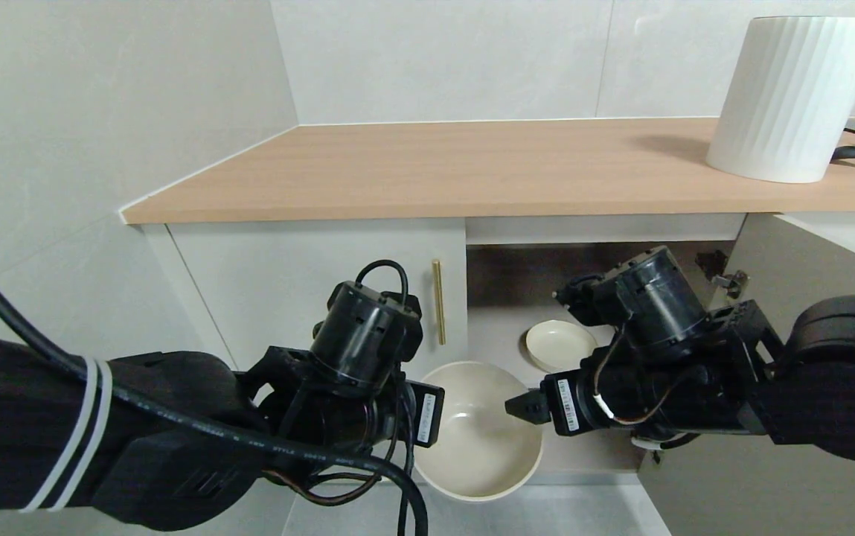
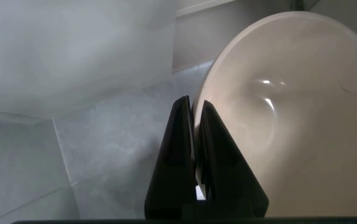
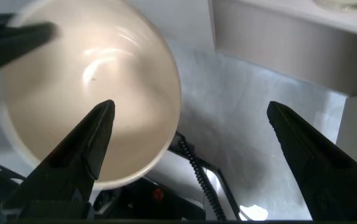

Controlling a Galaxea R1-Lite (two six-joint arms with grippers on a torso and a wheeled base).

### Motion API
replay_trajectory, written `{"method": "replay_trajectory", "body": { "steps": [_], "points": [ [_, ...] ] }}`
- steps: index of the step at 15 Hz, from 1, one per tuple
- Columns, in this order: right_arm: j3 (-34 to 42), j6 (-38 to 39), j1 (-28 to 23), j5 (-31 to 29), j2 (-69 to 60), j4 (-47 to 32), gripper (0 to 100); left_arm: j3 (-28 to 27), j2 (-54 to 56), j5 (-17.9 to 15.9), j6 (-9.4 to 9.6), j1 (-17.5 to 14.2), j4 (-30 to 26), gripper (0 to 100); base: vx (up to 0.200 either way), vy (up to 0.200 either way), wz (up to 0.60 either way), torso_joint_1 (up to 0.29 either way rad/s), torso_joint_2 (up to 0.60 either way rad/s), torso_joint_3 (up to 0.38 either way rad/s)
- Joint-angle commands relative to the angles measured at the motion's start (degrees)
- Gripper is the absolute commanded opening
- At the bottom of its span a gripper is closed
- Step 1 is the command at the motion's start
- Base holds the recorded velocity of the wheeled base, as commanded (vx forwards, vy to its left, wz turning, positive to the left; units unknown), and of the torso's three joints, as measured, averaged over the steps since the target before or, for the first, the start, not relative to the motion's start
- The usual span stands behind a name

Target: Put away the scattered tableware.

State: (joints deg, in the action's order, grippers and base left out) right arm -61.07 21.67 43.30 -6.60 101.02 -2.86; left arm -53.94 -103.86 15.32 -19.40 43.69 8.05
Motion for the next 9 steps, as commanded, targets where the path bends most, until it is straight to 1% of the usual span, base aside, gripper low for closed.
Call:
{"method": "replay_trajectory", "body": {
  "steps": [1,5,6,9],
  "points": [
    [-0.01,0.03,0.03,-0.08,2.42,1.11,100,0.24,1.03,0.23,-0.03,0.61,0.04,0,0.000,0.000,0.00,0.000,0.00,0.000],
    [-0.01,0.12,0.03,-0.17,3.04,1.63,100,0.33,0.94,0.23,-0.03,1.05,0.04,0,0.000,0.000,0.00,0.000,0.00,0.000],
    [-0.10,0.21,0.03,-0.26,3.04,1.72,0,0.33,0.77,0.23,-0.03,1.05,0.04,0,0.000,0.000,0.00,0.000,0.00,0.000],
    [-0.10,0.21,0.03,-0.26,3.04,1.72,0,0.33,0.50,0.23,-0.12,1.05,0.04,0,0.000,0.000,0.00,0.000,0.00,0.000]
  ]
}}
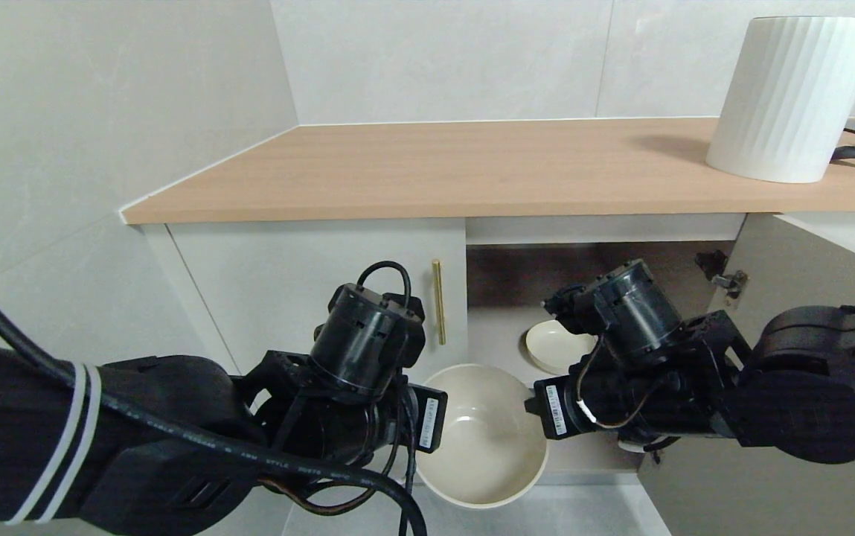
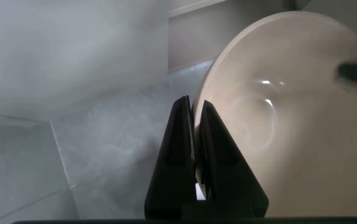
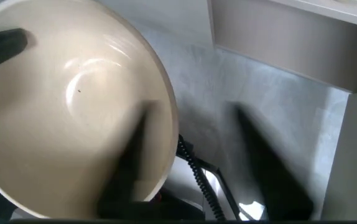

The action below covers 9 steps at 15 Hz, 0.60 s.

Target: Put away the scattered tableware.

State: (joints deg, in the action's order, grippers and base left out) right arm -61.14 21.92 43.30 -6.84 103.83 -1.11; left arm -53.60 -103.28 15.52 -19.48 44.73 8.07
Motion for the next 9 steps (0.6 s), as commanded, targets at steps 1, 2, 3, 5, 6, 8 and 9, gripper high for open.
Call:
{"method": "replay_trajectory", "body": {
  "steps": [1,2,3,5,6,8,9],
  "points": [
    [-0.04,-0.03,0.12,-0.02,0.24,-0.03,0,0.08,-0.08,0.04,-0.12,0.10,0.02,0,0.000,0.000,0.00,0.000,0.00,0.000],
    [-0.04,-0.03,0.12,-0.02,0.24,-0.03,0,-0.01,-0.08,0.04,-0.12,0.18,0.02,0,0.000,0.000,0.00,0.000,0.00,0.000],
    [-0.04,0.05,0.12,-0.02,0.24,-0.03,0,0.08,-0.08,0.04,-0.12,0.27,0.02,0,0.000,0.000,0.00,0.000,0.00,0.000],
    [0.05,-0.03,0.20,-0.02,0.24,-0.03,0,0.08,-0.08,0.04,-0.12,0.27,0.02,0,0.000,0.000,0.00,0.000,0.00,0.000],
    [0.05,-0.03,0.20,-0.02,0.24,-0.03,0,0.08,-0.08,0.04,-0.12,0.27,0.02,0,0.000,0.000,0.00,0.000,0.00,0.000],
    [0.05,-0.03,0.20,-0.02,0.24,-0.03,0,0.08,-0.17,0.04,-0.12,0.27,0.02,100,0.000,0.000,0.00,0.000,0.00,0.000],
    [-0.04,-0.03,0.20,-0.02,0.24,-0.03,0,0.16,-0.08,0.13,-0.12,0.27,0.02,100,0.000,0.000,0.00,0.000,0.00,0.000]
  ]
}}
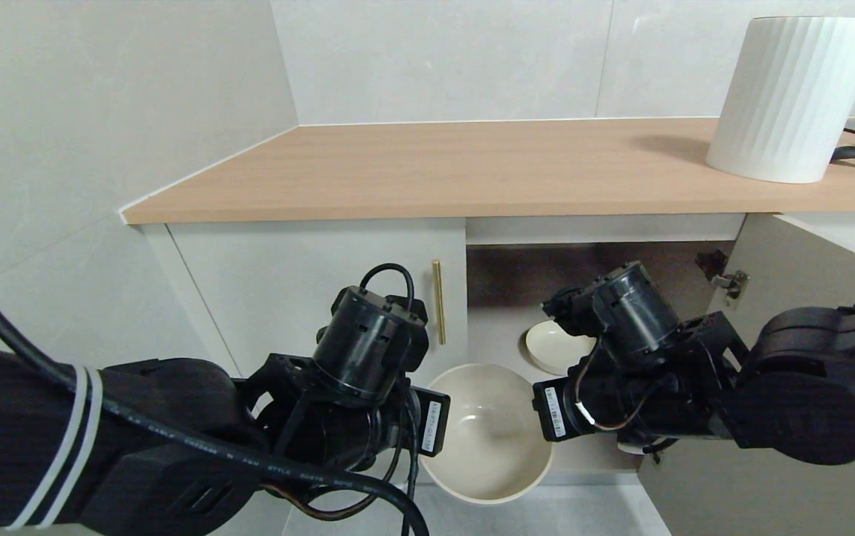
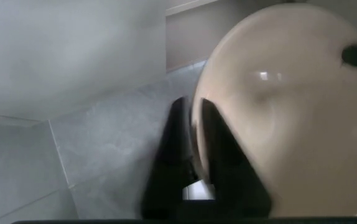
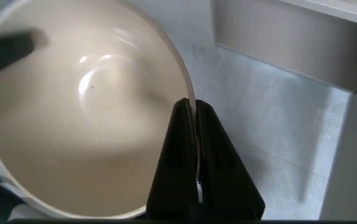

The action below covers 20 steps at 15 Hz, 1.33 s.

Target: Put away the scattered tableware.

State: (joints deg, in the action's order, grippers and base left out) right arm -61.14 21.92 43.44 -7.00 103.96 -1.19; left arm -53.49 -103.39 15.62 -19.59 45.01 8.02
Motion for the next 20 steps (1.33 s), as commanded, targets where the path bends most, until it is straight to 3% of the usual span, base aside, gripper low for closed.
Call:
{"method": "replay_trajectory", "body": {
  "steps": [1,5,9,11,16,20],
  "points": [
    [-0.04,-0.03,0.07,0.14,0.10,0.05,0,-0.03,0.12,0.03,-0.10,-0.01,0.06,100,0.000,0.000,0.00,0.000,0.00,0.000],
    [-0.12,-0.03,-0.37,0.05,1.68,0.05,0,-0.12,1.00,1.08,-0.10,-0.18,0.15,100,0.000,0.000,0.00,0.000,0.00,0.000],
    [-2.23,0.05,-7.31,-0.74,7.31,0.67,0,-0.12,2.14,1.26,-0.10,-0.45,0.15,100,0.000,0.000,0.00,0.000,0.00,0.000],
    [-4.78,2.60,-10.92,-3.99,11.09,1.63,0,-0.12,2.14,1.26,-0.10,-0.54,0.15,100,0.000,0.000,0.00,0.000,0.00,0.000],
    [-11.02,6.29,-17.24,-9.97,15.13,1.63,0,-0.12,2.14,1.26,-0.19,-0.62,0.15,100,0.000,0.000,0.00,0.000,0.00,0.000],
    [-16.38,8.49,-20.76,-11.20,20.23,1.72,0,-0.21,2.14,1.26,-0.10,-0.62,0.15,100,0.000,0.000,0.00,0.000,0.00,0.000]
  ]
}}
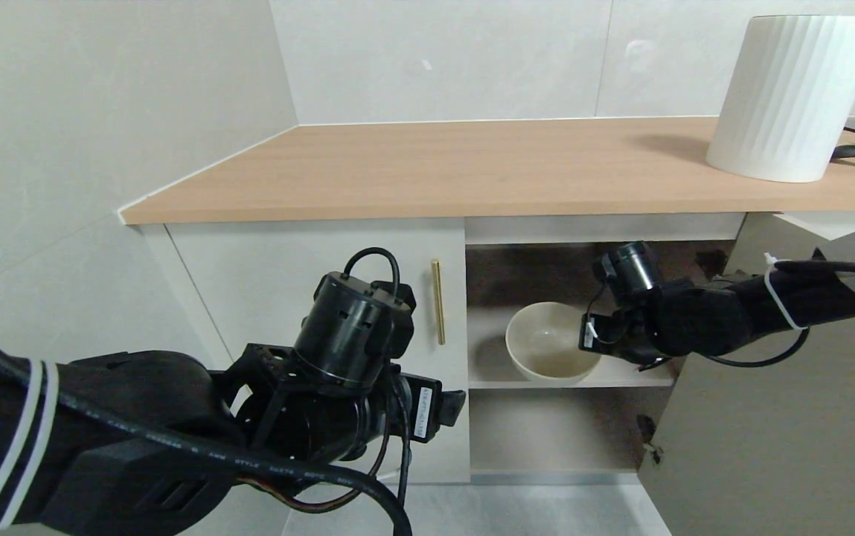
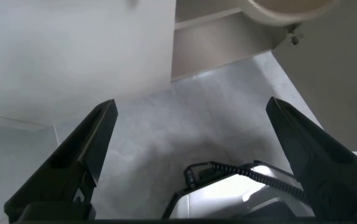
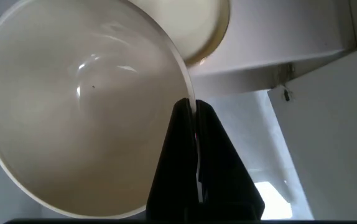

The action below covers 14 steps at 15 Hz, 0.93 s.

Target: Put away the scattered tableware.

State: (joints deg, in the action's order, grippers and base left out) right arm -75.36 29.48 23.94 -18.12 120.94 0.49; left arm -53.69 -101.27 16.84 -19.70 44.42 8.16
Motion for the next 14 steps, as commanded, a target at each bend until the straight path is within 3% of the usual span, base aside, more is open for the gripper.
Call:
{"method": "replay_trajectory", "body": {
  "steps": [1,14],
  "points": [
    [-3.39,1.90,-2.06,-0.34,4.39,0.04,0,-0.01,0.02,0.04,0.01,-0.04,0.02,100,0.000,0.000,0.00,0.000,0.00,0.000],
    [-15.08,6.56,-6.01,-3.86,15.11,0.13,0,-0.01,-0.16,0.04,-0.08,-0.39,0.02,100,0.000,0.000,0.00,0.000,0.00,0.000]
  ]
}}
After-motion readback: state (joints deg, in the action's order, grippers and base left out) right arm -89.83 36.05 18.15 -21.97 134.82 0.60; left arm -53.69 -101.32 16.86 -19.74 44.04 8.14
